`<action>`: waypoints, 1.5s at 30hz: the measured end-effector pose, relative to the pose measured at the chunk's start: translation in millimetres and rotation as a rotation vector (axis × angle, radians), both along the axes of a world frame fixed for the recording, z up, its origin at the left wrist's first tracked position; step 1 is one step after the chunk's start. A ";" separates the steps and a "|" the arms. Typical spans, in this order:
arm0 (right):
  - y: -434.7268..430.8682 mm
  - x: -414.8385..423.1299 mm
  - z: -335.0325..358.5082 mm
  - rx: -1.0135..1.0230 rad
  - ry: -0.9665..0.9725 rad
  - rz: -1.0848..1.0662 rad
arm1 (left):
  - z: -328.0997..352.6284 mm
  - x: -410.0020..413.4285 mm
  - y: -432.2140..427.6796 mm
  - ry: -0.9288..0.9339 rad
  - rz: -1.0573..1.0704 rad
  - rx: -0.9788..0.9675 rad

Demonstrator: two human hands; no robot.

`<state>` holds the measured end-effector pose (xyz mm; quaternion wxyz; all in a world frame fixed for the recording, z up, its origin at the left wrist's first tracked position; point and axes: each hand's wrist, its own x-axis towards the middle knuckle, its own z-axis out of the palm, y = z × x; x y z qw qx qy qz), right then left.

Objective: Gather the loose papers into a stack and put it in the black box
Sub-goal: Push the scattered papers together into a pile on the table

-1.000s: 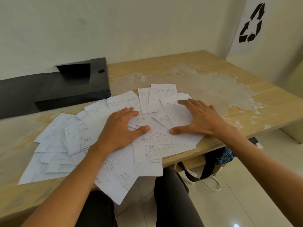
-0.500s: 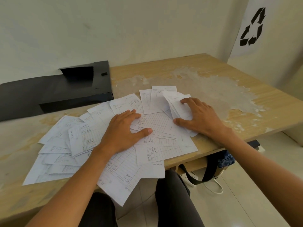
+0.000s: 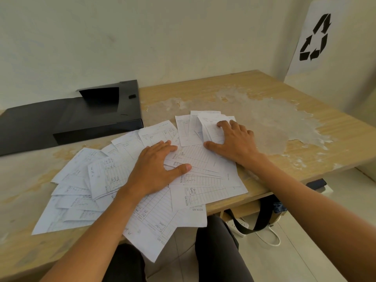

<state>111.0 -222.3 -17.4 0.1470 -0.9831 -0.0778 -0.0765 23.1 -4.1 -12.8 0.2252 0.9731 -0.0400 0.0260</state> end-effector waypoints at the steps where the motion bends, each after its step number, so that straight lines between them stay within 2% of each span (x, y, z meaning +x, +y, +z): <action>1: 2.0 1.7 0.3 0.010 0.006 0.005 | -0.3 0.3 0.5 -0.001 -0.003 -0.001; 5: 3.6 11.9 3.1 0.084 0.052 -0.127 | -1.0 1.2 1.4 0.009 -0.005 -0.010; 9: 10.4 24.4 1.4 0.035 0.121 -0.188 | -1.0 1.2 1.1 0.007 0.003 -0.012; 14: 19.7 37.0 1.0 0.047 0.131 -0.085 | 0.4 0.6 0.5 0.005 0.001 -0.012; 22: 12.3 47.8 6.5 0.059 0.186 0.258 | -0.6 2.6 2.0 0.009 0.003 -0.029; 28: 20.0 45.2 8.4 0.196 0.128 0.209 | -0.3 3.3 2.4 0.016 0.009 -0.045; 33: 30.4 44.0 4.6 0.110 0.083 0.290 | 0.4 1.9 2.0 0.008 0.019 -0.065; 41: 25.8 43.7 5.9 0.127 0.083 0.389 | 0.0 1.8 2.0 -0.016 0.021 -0.080; 45: 25.0 39.9 4.7 0.148 0.080 0.367 | -1.1 3.6 3.3 -0.026 0.030 -0.145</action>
